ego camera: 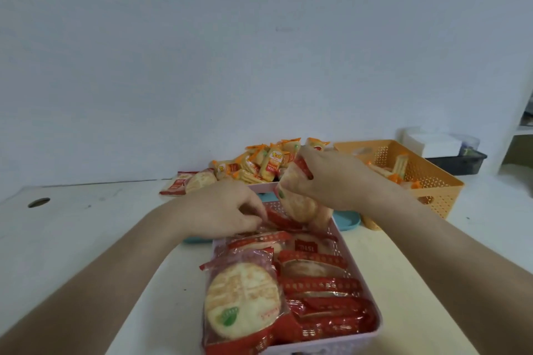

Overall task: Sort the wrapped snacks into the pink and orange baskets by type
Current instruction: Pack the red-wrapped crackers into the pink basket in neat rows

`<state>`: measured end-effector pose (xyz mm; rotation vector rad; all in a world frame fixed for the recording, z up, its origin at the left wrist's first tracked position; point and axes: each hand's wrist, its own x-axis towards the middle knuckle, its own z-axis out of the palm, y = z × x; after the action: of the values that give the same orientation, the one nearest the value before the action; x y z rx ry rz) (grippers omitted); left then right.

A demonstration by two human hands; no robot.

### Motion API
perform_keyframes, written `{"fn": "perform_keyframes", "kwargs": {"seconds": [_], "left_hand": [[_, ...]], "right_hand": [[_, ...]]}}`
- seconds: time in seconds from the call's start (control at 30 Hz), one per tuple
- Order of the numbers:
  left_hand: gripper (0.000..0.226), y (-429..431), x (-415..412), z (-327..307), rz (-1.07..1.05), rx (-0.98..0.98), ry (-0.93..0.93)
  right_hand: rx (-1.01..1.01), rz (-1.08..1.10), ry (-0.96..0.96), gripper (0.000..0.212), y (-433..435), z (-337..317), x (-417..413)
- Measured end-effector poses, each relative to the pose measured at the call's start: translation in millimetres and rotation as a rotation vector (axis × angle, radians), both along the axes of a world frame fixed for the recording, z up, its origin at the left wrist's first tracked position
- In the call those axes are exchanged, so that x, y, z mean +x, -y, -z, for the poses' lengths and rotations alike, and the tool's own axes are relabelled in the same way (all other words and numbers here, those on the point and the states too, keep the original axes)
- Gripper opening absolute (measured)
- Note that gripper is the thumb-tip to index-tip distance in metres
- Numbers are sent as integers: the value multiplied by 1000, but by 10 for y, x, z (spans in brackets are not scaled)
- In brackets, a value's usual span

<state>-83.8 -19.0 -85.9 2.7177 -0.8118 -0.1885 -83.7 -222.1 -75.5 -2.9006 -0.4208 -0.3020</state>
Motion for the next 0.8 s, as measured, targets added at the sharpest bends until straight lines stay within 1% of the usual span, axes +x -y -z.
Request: {"fn": "perform_keyframes", "kwargs": {"seconds": [0.1,0.13,0.17,0.23,0.3,0.37,0.4,0.43,0.47,0.53,0.6,0.63,0.67,0.73,0.8], "left_hand": [[40,27,32,48,-20,-84,107],[46,42,55,73,-16,-61,176],[49,46,83,106,-9,-20,252],[41,63,117,130,-12,95,334],[28,70,129,119,-10,222,264],[8,79,145,130,36,397,202],[9,80,163,149,66,477,215],[17,70,179,184,82,534,237],[21,68,200,213,96,551,247],[20,73,214,218,109,469,221],[22,79,209,172,64,400,161],[19,70,220,146,44,370,133],[18,58,235,119,28,328,112],[28,8,245,86,11,221,65],[27,-33,252,60,0,136,25]], "right_hand": [[35,-16,-44,39,10,71,13],[52,-16,-77,40,26,74,21],[70,-19,-125,45,39,71,30],[71,-29,-227,70,60,63,29],[46,-47,-269,86,52,78,18],[31,-51,-264,93,35,93,10],[18,-53,-240,94,27,98,18],[-9,-60,-208,96,13,110,30],[-42,-73,-176,97,-3,118,40],[-105,-112,-122,96,-62,148,57],[-159,-143,-93,86,-124,173,68],[-180,-151,-82,80,-149,176,81],[-187,-150,-72,73,-159,173,104],[-173,-144,-60,57,-166,148,147],[-118,-158,-75,46,-158,120,192]]}}
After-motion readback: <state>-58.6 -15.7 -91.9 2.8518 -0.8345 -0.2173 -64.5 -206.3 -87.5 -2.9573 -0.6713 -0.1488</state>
